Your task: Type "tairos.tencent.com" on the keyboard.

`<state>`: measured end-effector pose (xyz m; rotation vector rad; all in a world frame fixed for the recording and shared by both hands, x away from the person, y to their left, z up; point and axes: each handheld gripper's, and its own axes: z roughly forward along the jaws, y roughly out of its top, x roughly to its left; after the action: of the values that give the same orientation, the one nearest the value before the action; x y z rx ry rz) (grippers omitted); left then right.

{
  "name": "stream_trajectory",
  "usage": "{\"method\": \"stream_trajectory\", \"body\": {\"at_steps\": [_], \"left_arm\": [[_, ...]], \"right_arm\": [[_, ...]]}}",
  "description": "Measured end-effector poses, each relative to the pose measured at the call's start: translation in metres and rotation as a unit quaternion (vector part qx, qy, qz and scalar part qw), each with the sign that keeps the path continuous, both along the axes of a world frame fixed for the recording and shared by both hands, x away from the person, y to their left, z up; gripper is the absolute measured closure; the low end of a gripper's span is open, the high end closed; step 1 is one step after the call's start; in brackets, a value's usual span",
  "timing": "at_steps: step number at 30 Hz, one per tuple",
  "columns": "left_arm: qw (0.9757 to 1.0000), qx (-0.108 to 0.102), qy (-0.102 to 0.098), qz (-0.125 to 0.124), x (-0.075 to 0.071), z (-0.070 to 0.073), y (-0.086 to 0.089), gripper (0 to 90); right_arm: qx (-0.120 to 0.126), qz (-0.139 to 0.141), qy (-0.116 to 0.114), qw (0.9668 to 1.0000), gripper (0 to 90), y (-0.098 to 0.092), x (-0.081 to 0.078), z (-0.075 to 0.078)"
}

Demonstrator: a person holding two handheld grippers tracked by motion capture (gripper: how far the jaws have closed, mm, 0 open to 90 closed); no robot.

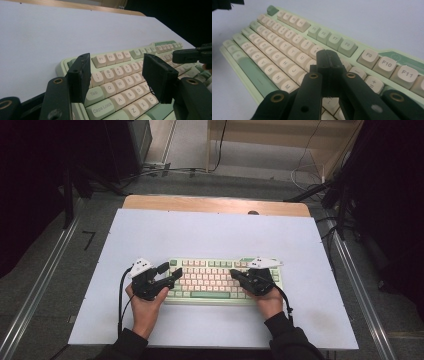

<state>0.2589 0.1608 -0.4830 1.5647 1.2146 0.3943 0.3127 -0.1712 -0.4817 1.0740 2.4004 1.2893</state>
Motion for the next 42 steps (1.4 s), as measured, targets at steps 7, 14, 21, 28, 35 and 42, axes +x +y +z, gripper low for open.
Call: {"method": "stream_trajectory", "body": {"at_steps": [7,14,21,28,35,42], "left_arm": [[1.0,0.0,0.0,-0.002,0.0,0.0,-0.001,40.4],[1.0,0.002,0.004,-0.004,0.0,-0.001,-0.001,40.4],[1.0,0.003,0.005,-0.004,0.0,-0.002,-0.003,40.4],[1.0,0.001,0.002,-0.003,0.0,-0.001,0.0,40.4],[1.0,0.0,0.002,-0.004,0.0,-0.001,-0.001,40.4],[1.0,0.002,0.003,-0.003,0.0,-0.001,-0.001,40.4]], "right_arm": [[-0.028,0.006,0.002,0.9996,87.7,0.009,0.002,-0.005],[-0.033,0.0,0.002,0.9995,87.7,0.009,0.004,-0.006],[-0.044,0.004,0.005,0.999,87.7,0.012,0.004,-0.01],[-0.006,0.002,0.002,1.0,69.7,0.005,0.0,0.0],[0.039,-0.011,0.014,0.9991,37.1,-0.015,-0.003,0.014],[0.057,-0.006,0.004,0.9983,40.7,-0.027,-0.012,0.023]]}}
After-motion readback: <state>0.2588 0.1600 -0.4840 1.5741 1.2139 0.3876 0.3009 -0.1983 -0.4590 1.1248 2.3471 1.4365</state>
